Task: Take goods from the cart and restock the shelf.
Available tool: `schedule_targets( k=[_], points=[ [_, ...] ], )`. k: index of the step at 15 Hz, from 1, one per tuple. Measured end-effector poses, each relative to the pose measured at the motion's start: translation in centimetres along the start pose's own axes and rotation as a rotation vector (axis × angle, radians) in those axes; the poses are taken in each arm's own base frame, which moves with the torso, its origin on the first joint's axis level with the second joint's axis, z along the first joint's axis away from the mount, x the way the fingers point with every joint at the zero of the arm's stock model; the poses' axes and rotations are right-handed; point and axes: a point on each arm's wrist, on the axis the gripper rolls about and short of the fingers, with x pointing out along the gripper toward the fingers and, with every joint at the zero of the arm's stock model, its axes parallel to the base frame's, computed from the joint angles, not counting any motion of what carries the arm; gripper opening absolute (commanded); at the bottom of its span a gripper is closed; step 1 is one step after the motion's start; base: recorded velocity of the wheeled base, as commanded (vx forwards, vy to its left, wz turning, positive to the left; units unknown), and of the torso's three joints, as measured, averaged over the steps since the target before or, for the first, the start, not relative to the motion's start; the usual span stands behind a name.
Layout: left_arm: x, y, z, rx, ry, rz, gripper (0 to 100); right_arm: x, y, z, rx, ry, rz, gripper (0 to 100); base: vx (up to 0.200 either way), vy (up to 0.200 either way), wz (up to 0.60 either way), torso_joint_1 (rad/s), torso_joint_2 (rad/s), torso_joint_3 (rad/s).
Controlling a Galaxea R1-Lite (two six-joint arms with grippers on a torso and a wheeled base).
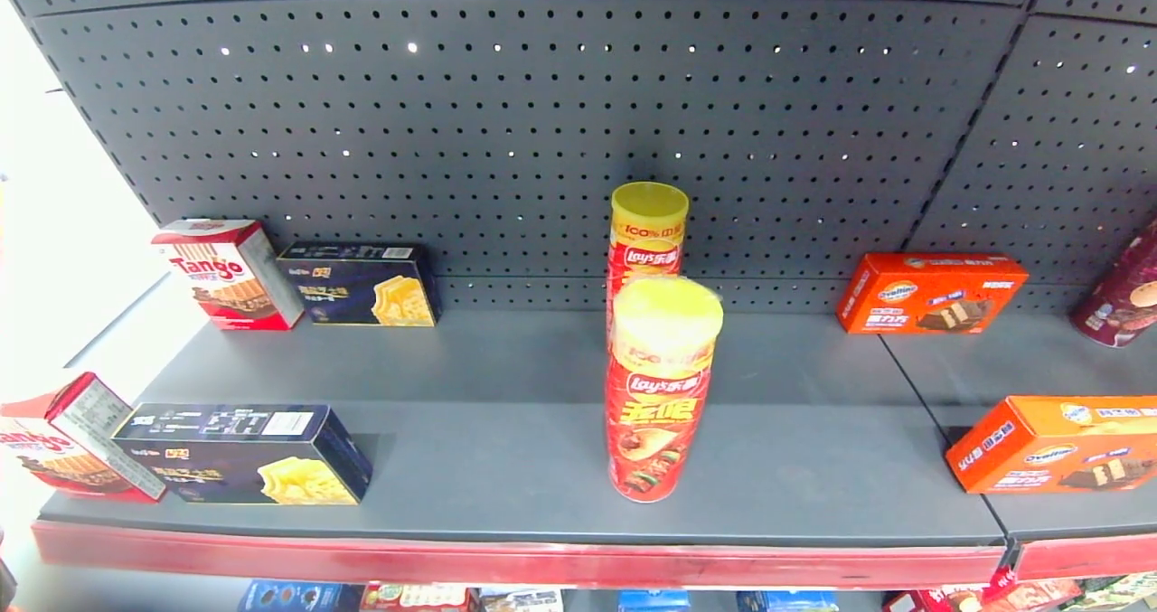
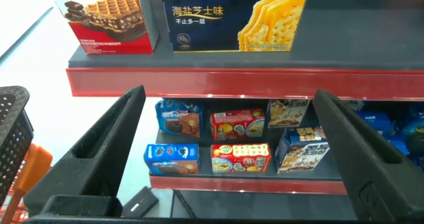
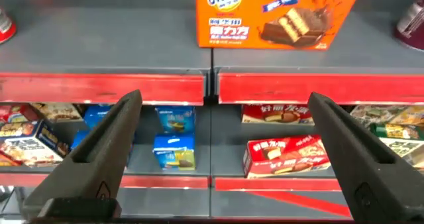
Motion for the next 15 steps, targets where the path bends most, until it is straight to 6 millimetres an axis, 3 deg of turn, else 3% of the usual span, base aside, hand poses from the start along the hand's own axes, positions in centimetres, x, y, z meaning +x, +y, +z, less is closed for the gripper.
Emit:
schedule_targets(
  k=[8, 10, 15],
  points=[
    [0.01, 0.00, -0.01, -0.002, -0.001, 0.003, 100, -0.15, -0.02, -0.17, 0.001, -0.021, -0.006, 100, 0.000, 0.000, 0.00, 0.000, 0.00, 0.000],
    [0.02, 0.00, -0.03, 0.008, -0.001, -0.002, 100, -0.15, -0.02, -0.16, 0.001, -0.022, -0.006, 100, -0.200, 0.000, 0.00, 0.002, 0.00, 0.007],
    [0.03, 0.01, -0.01, -0.002, -0.005, 0.008, 100, -0.16, -0.02, -0.16, 0.001, -0.024, -0.006, 100, 0.000, -0.040, 0.00, 0.004, 0.00, 0.000]
  ],
)
